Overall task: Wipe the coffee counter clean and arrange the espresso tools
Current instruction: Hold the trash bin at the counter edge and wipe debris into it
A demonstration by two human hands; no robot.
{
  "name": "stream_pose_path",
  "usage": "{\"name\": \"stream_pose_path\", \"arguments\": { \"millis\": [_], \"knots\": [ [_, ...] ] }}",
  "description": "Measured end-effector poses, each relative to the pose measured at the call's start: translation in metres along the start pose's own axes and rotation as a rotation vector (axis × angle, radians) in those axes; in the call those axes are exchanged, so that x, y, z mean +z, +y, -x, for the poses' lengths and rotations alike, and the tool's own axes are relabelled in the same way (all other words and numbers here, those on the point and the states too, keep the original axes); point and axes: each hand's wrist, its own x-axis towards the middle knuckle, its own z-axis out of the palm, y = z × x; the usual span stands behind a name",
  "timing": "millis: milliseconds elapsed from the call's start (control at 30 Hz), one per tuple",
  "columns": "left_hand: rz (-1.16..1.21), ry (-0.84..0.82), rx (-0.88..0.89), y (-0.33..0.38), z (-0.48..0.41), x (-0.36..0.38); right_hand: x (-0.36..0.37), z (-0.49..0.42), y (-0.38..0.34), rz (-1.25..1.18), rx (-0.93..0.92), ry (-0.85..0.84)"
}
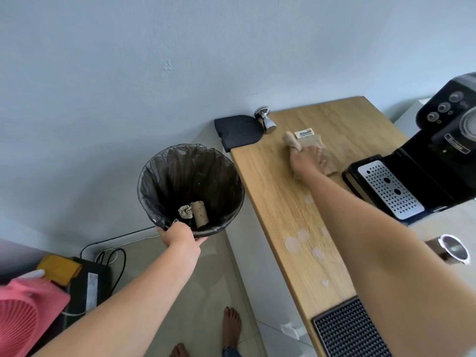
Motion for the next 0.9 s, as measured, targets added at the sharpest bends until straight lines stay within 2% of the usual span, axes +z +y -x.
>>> {"name": "stream_pose_path", "arguments": {
  "millis": [167, 267, 433, 500, 600, 667, 800, 900],
  "knots": [
    [-0.007, -0.002, -0.002, 0.002, 0.003, 0.0, 0.049, 0.058, -0.04, 0.153, -0.274, -0.105],
    [0.0, 0.009, -0.025, 0.003, 0.001, -0.001, 0.073, 0.095, -0.061, 0.111, -0.388, -0.143],
    [0.019, -0.005, -0.041, 0.005, 0.007, -0.004, 0.087, 0.14, -0.081, -0.046, -0.445, -0.219],
    [0.026, -0.014, -0.037, 0.004, 0.008, -0.006, 0.085, 0.155, -0.087, -0.219, -0.394, -0.285],
    [0.026, -0.026, -0.052, 0.005, 0.013, -0.009, 0.068, 0.176, -0.091, -0.631, -0.148, -0.469],
    [0.028, -0.034, -0.014, 0.006, 0.021, -0.009, 0.054, 0.178, -0.087, -0.73, -0.075, -0.529],
    [0.053, -0.062, 0.013, 0.007, 0.035, -0.01, 0.024, 0.163, -0.075, -0.932, 0.113, -0.558],
    [0.027, -0.062, 0.027, 0.007, 0.034, -0.011, -0.016, 0.136, -0.061, -1.073, 0.082, -0.414]
  ]
}}
